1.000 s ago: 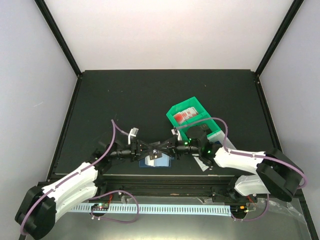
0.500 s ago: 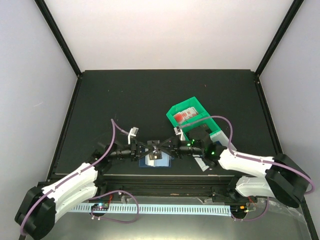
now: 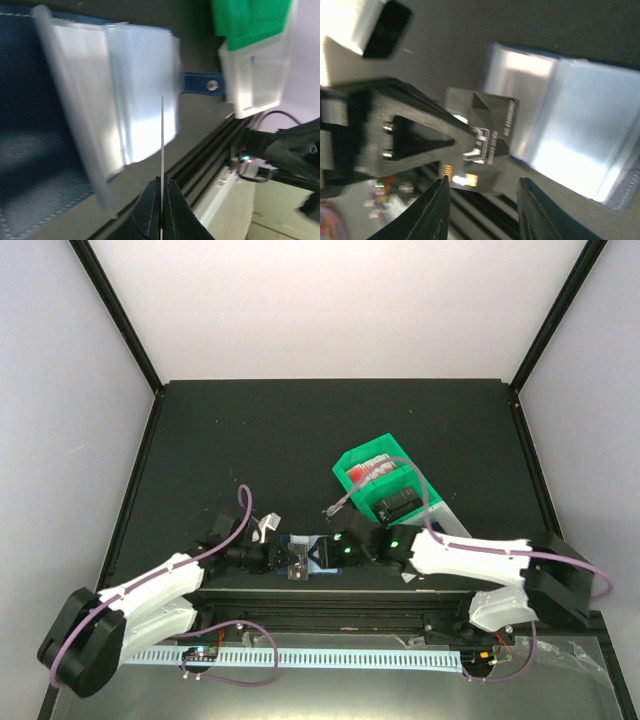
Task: Put the credit cards into the card holder
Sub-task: Insert the credit card into the card holder.
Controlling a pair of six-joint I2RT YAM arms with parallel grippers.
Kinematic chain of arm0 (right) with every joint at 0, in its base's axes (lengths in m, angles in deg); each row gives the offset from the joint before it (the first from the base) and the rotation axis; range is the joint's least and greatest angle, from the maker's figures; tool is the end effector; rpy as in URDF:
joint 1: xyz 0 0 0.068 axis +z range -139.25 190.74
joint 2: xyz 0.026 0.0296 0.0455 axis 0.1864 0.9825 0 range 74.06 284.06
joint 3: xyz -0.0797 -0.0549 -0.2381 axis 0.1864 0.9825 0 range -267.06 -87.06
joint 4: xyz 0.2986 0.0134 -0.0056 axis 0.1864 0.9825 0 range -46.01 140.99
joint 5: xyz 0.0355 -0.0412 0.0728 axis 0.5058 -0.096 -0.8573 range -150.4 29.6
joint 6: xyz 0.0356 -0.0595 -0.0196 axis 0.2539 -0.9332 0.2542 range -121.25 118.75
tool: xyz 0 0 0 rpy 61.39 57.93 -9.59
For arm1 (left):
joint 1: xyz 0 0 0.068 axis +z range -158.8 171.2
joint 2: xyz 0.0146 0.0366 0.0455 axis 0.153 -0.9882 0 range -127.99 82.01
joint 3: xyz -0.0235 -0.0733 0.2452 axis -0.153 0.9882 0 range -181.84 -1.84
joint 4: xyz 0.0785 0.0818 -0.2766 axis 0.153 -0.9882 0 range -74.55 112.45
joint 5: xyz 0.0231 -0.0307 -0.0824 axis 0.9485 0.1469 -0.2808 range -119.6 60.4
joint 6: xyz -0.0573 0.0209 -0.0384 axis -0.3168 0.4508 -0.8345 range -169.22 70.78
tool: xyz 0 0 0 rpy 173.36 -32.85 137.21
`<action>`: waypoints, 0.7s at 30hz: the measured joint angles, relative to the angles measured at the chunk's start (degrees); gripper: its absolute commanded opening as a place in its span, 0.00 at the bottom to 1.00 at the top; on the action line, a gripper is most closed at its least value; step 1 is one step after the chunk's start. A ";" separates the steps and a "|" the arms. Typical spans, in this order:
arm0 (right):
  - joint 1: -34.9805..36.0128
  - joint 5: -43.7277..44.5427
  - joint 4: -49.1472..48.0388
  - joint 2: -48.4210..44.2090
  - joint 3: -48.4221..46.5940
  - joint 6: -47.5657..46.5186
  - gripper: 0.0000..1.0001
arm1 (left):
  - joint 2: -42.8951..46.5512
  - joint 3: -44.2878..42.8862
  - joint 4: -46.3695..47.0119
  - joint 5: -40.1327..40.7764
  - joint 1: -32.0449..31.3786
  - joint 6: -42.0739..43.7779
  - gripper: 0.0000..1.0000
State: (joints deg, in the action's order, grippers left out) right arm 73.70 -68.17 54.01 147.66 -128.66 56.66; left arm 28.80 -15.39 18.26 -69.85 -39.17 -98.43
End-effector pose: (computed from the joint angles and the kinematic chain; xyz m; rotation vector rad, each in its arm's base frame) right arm 0.1392 0.2906 0.1620 -0.1949 2.6181 1.1033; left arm 0.1663 -0.1421 0.0935 -0.0252 2.6147 -1.4318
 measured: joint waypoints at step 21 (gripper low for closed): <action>9.79 23.96 24.98 21.64 -13.97 -3.48 0.46 | -16.46 -5.01 3.65 3.19 0.31 7.17 0.01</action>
State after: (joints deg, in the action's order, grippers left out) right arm 83.50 -44.22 78.99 169.30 -142.63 53.19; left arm 12.34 -20.39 21.91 -66.66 -38.87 -91.26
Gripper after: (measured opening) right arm 0.465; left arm 0.018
